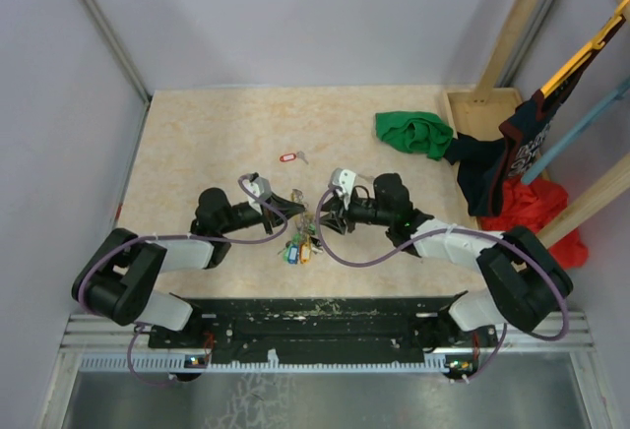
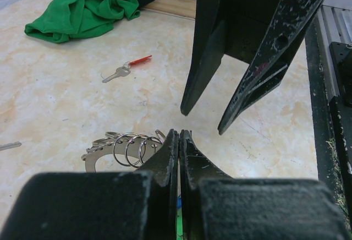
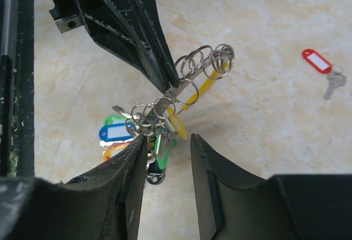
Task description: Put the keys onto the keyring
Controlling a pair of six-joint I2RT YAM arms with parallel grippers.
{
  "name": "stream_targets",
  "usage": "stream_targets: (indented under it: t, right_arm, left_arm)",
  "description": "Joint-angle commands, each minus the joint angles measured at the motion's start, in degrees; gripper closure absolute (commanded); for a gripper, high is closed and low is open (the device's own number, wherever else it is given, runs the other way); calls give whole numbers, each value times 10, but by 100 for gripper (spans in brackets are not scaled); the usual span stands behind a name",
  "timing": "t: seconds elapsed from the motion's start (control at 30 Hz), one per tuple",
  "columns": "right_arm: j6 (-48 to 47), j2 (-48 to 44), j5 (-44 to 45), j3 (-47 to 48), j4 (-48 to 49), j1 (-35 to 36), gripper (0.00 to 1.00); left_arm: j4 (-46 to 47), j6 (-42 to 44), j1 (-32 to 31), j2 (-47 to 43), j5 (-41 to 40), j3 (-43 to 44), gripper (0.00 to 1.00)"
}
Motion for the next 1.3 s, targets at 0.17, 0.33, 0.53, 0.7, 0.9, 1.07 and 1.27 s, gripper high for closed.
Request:
stream_targets:
  t: [0.17,0.33,0.53,0.7,0.9,1.07,1.27]
  right_arm:
    - [5,49,-80,31,91,-10,60]
    - [-4,66,-118,35,123,-20,59]
    - [-24,87,-153,59,105,-23,60]
    - [-34,108,-180,80,78,-23,67]
    - [-39,128,-196,88,62,-23,71]
    - [-52,129,-203,86,40,-26,76]
    - [-55,131,-222,93,29,-31,90]
  left_arm:
    - [39,-2,2,-10,19,-1,100]
    - [46,-4,2,-9,29,-1,100]
    - [58,-10,2,-7,40,-3,100]
    - [62,-10,2,-9,41,-5,100]
    - [68,-12,2,-9,42,-7,100]
    - [69,-10,1,-13,40,-8,100]
    - [70,-10,1,-12,44,-8,100]
